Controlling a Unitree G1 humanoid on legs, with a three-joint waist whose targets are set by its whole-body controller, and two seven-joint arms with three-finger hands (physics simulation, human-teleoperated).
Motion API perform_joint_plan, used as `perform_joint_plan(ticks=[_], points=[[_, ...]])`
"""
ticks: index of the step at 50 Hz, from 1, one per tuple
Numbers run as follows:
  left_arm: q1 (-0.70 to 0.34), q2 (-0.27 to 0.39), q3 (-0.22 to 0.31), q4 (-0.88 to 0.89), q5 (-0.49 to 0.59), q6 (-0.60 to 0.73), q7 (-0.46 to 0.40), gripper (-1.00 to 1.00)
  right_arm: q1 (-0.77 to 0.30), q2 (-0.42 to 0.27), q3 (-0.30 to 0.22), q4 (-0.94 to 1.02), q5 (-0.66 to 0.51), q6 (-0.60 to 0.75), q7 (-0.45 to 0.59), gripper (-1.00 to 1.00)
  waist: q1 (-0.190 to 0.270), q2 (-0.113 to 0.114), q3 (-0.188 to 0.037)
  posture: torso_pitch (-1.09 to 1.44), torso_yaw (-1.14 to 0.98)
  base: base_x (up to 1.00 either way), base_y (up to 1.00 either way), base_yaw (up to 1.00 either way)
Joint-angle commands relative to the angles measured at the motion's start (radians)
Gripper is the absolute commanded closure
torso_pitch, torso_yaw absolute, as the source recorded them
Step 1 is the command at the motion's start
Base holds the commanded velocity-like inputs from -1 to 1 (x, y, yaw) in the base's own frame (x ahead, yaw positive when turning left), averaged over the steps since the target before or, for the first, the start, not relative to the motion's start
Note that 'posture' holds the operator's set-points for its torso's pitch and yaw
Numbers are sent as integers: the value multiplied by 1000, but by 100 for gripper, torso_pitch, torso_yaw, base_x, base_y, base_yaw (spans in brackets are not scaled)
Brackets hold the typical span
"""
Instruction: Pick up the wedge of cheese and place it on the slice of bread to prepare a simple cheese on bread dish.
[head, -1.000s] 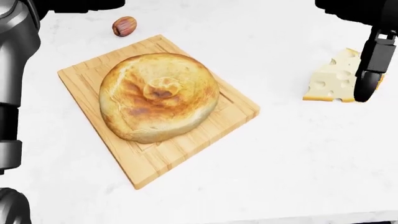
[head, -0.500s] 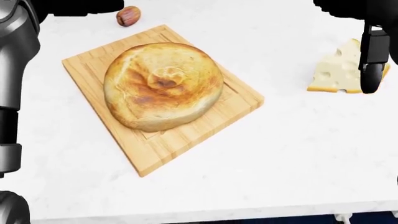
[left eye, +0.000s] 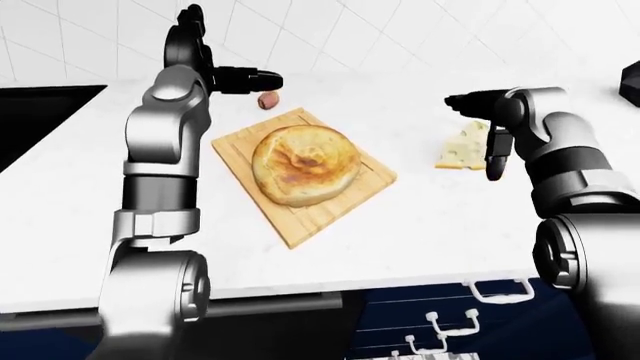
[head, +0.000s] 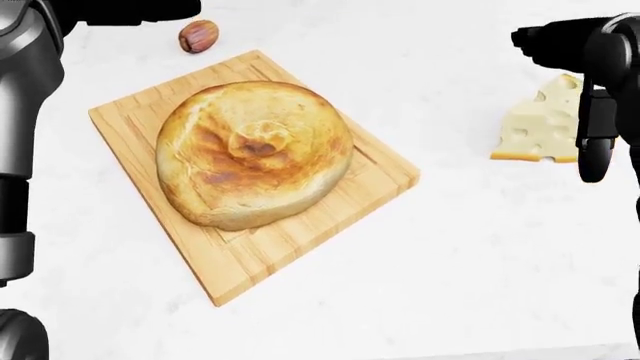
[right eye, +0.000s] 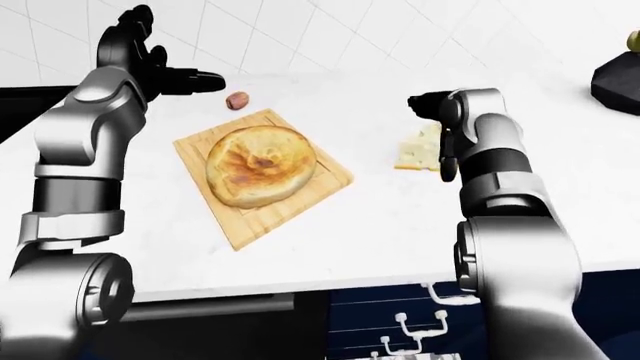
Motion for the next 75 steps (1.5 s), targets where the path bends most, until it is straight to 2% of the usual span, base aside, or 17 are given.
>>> perform_joint_plan(ticks=[1,9,10,12,13,15,16,17,18,27,37,58,66,75], points=[[-38,12,6,-38,3,-29,2,-100,-33,-12,-5,-34,6,4,-27,-100,1,-3,-34,0,0,0,0,0],[-40,12,7,-30,3,-35,2,-100,-28,-8,-1,-29,8,9,-25,-100,0,-4,-33,0,0,0,0,0],[-39,13,8,-27,3,-37,1,-100,-28,-8,-1,-29,8,10,-24,-63,0,-4,-33,0,0,0,0,0],[-41,14,9,-24,2,-38,1,-100,-30,-7,0,-28,8,10,-23,-25,0,-3,-32,0,0,0,0,0],[-41,14,9,-24,2,-39,1,-100,-29,-6,0,-27,9,10,-24,2,0,-3,-32,0,0,0,0,0],[-39,14,9,-23,1,-40,1,-100,-29,-5,1,-24,9,10,-27,36,-1,-3,-32,0,0,0,0,0],[-38,16,11,-28,-1,-36,1,-100,-29,-3,1,-22,9,9,-28,65,-1,-4,-31,0,0,0,0,0],[-37,16,11,-32,-2,-33,0,-100,-27,-1,1,-21,10,9,-32,77,-1,-3,-31,0,0,0,0,0],[-36,17,13,-32,-3,-33,2,-100,-33,-2,3,-17,8,9,-31,100,-1,-4,-32,0,0,0,0,0],[-25,18,13,-46,-8,-29,3,-100,-38,-4,3,-18,9,8,-36,100,-1,-2,-31,0,0,0,0,0],[-22,36,22,-14,-10,-55,-2,-100,-128,-1,7,-11,-1,8,-4,100,-2,4,-29,0,0,0,0,0],[-27,73,32,90,-7,-131,-13,-100,-310,81,14,27,3,-5,29,100,-4,15,-26,0,0,0,0,0],[-39,96,38,200,2,-205,-19,-100,-351,118,18,37,10,-13,38,100,-5,20,-26,0,0,0,0,0],[-32,120,47,239,0,-237,-24,-100,-384,172,23,56,20,-20,36,100,-9,27,-26,0,0,0,0,0]])
